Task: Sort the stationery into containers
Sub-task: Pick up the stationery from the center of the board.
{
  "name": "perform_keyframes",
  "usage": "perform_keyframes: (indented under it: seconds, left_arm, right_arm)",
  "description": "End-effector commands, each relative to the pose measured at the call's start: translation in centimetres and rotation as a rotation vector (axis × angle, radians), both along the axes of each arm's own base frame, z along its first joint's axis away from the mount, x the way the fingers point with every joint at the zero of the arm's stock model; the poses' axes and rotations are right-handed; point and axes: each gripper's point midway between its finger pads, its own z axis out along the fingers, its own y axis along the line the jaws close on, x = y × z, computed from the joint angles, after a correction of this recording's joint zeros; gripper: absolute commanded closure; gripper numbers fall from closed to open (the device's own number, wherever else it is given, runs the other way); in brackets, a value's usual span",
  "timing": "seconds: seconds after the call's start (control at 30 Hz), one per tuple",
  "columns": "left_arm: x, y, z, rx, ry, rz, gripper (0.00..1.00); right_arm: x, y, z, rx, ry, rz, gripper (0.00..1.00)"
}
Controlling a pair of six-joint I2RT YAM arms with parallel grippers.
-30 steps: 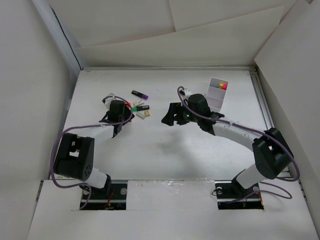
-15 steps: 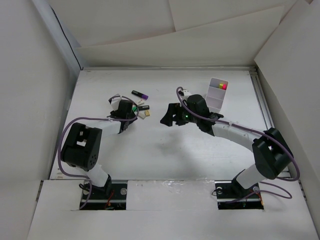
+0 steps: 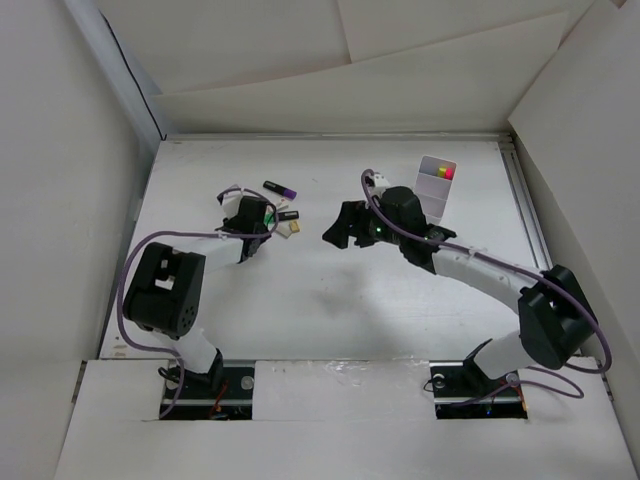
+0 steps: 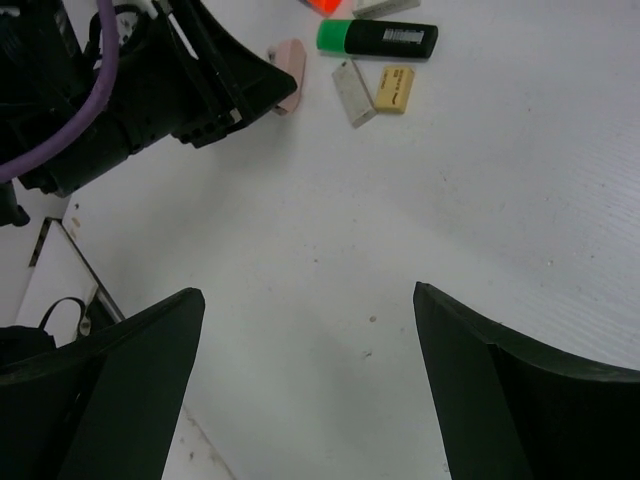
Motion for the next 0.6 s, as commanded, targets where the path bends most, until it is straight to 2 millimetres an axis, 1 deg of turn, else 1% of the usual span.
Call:
perform_keyframes:
  seconds: [0.0, 0.07, 0.1, 0.13, 0.17, 0.2, 0.23, 0.27, 0.3, 0.33, 0.37, 0.4, 0.43, 0.47, 0.5, 0.57]
  left_arm:
    - [-0.9, -0.4, 3.6, -0.016, -0.085, -0.025, 0.96]
    - [-1.4, -1.5, 5.7, -0.023, -0.128, -0.051, 0.98]
    - [-1.8, -1.8, 5.4, -0.008, -0.121, -0.066, 0.99]
    - [-2.1, -3.1, 7.2, -0.024, -0.169, -0.098, 0.99]
    - [-2.4, -3.8, 7.9, -0.03, -0.195, -0.123, 0.99]
    - [-2.7, -4.7, 8.5, -0.039, -0.211, -0.162, 0.99]
    - [-3.1, -6.5, 10.1, -0.088, -0.251, -0.231, 0.99]
    - [-3.5, -6.9, 10.2, -0.106, -0.256, -0.263, 0.99]
    - [-3.7, -8.1, 10.8, -0.137, -0.282, -0.311, 0.99]
    - [-3.8, -8.8, 11.4, -0.159, -0.299, -0.352, 0.99]
    - [-4.6, -9.9, 11.4, -0.196, -0.3, -0.422, 0.99]
    - [-4.5, -10.6, 11.9, -0.217, -0.328, -0.457, 0.99]
    - [-4.8, -11.5, 12.6, -0.234, -0.347, -0.501, 0.99]
    - [-5.5, -12.9, 12.9, -0.244, -0.352, -0.564, 0.99]
    - [-6.0, -13.6, 12.7, -0.237, -0.356, -0.594, 0.99]
    - [-6.7, -15.2, 13.9, -0.241, -0.403, -0.659, 0.99]
  right_arm:
    - [0.5, -0.4, 2.0, 0.043, -0.062, -0.009, 0.08]
    - [0.5, -0.5, 2.1, 0.053, -0.055, 0.007, 0.08]
    - [0.7, -0.6, 2.7, 0.064, -0.062, 0.011, 0.07]
    - [0.7, -0.7, 2.4, 0.068, -0.048, 0.025, 0.07]
    - [0.7, -0.4, 3.0, 0.079, -0.055, 0.038, 0.07]
    - [0.9, -0.7, 3.0, 0.082, -0.053, 0.036, 0.07]
    - [0.5, -0.6, 3.5, 0.094, -0.058, 0.055, 0.05]
    - [1.3, -1.2, 3.9, 0.102, -0.064, 0.042, 0.03]
    - [1.2, -1.5, 4.4, 0.112, -0.071, 0.047, 0.03]
    - [1.2, -1.8, 5.1, 0.124, -0.082, 0.05, 0.03]
    - [1.4, -2.4, 5.5, 0.135, -0.086, 0.05, 0.03]
    - [1.5, -2.8, 6.0, 0.142, -0.095, 0.048, 0.02]
    - [1.4, -3.3, 6.4, 0.154, -0.096, 0.041, 0.02]
    - [1.3, -3.4, 6.5, 0.16, -0.093, 0.053, 0.02]
    - [1.6, -4.1, 7.0, 0.168, -0.103, 0.044, 0.01]
    - [1.5, -4.2, 7.1, 0.179, -0.093, 0.053, 0.01]
